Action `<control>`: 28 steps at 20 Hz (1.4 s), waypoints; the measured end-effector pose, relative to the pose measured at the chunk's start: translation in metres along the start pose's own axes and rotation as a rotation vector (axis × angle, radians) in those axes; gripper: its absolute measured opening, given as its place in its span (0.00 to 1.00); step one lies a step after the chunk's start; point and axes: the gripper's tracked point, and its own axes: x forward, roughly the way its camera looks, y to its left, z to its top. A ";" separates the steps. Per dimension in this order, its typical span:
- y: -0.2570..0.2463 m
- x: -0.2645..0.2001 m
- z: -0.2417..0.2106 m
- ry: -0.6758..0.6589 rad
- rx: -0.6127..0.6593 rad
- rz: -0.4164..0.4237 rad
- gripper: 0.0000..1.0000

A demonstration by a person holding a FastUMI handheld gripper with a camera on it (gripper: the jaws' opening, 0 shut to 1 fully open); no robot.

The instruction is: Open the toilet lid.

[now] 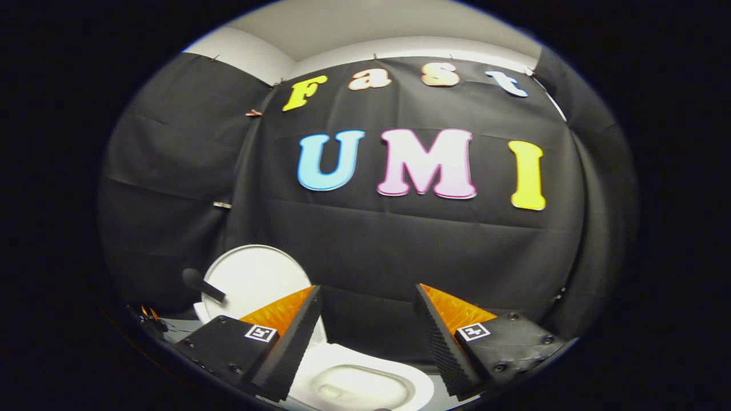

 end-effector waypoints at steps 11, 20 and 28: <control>-0.164 -0.081 -0.098 0.040 -0.102 -0.290 0.99; -0.179 -0.099 -0.104 -0.003 -0.061 -0.297 0.99; -0.162 -0.093 -0.109 0.007 -0.039 -0.270 0.99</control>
